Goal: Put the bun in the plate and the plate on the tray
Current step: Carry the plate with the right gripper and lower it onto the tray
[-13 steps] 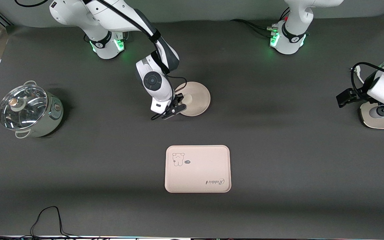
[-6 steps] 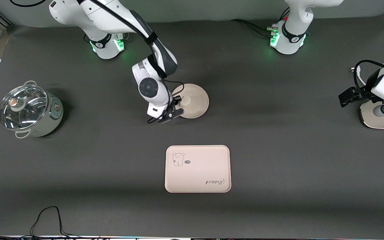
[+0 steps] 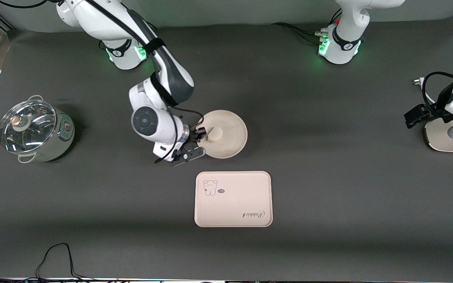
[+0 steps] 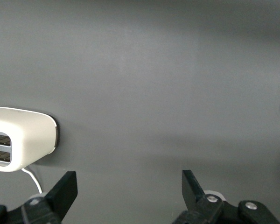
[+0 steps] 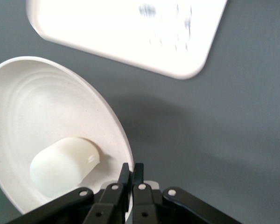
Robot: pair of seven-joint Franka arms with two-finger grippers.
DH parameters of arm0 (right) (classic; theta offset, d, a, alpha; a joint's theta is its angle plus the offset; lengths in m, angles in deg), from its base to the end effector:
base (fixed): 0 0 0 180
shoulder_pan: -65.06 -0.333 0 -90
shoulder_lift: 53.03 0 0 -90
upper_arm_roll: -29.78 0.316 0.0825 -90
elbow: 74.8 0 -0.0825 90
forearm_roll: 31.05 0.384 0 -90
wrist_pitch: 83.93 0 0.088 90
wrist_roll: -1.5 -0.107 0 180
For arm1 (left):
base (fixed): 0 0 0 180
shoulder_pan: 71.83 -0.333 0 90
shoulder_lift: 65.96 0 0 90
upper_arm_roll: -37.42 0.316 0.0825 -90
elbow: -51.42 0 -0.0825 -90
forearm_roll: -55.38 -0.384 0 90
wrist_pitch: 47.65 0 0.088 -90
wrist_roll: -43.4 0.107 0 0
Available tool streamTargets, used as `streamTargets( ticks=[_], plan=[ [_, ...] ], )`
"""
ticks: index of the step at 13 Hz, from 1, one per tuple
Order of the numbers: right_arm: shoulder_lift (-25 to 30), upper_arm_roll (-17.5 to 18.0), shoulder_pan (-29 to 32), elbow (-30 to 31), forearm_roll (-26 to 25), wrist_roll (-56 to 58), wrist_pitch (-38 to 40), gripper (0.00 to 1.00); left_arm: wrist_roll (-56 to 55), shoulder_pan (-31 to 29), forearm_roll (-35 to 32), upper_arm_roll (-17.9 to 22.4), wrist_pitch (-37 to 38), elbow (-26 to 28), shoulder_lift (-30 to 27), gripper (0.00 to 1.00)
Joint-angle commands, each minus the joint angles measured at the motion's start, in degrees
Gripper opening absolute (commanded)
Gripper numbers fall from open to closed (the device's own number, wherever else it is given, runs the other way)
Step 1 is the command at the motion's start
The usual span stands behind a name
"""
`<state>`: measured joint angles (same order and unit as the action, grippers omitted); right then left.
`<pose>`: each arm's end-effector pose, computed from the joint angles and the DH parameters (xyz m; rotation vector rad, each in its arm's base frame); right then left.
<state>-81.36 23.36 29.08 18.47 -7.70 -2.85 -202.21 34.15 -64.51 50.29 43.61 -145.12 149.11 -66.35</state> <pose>0.5736 0.3597 0.3335 -2.8413 -0.3537 0.1965 0.5602 -0.0025 0.5762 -3.0483 -0.1989 -0.0165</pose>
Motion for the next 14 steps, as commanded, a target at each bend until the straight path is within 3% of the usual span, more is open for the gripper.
streamTargets(
  ticks=[1,6,10,14],
  plan=[
    [-9.17,0.27,2.75,-17.18,7.39,-2.23,1.73,0.00,1.07,-0.82,1.75,0.14,-0.18,0.83,-1.02,1.00],
    [-23.41,0.35,7.06,-32.87,7.77,-4.26,0.77,0.00,0.28,-0.20,3.32,-0.21,-0.70,3.64,-3.92,1.00],
    [-30.36,1.06,9.09,-33.41,9.17,-4.78,-8.10,0.00,2.12,0.15,3.77,-0.39,-0.44,3.12,-3.58,1.00],
    [-30.90,2.72,8.92,-33.41,9.79,-5.75,-8.55,0.00,3.35,0.06,3.59,-0.39,-0.09,2.76,-3.22,1.00]
  ],
)
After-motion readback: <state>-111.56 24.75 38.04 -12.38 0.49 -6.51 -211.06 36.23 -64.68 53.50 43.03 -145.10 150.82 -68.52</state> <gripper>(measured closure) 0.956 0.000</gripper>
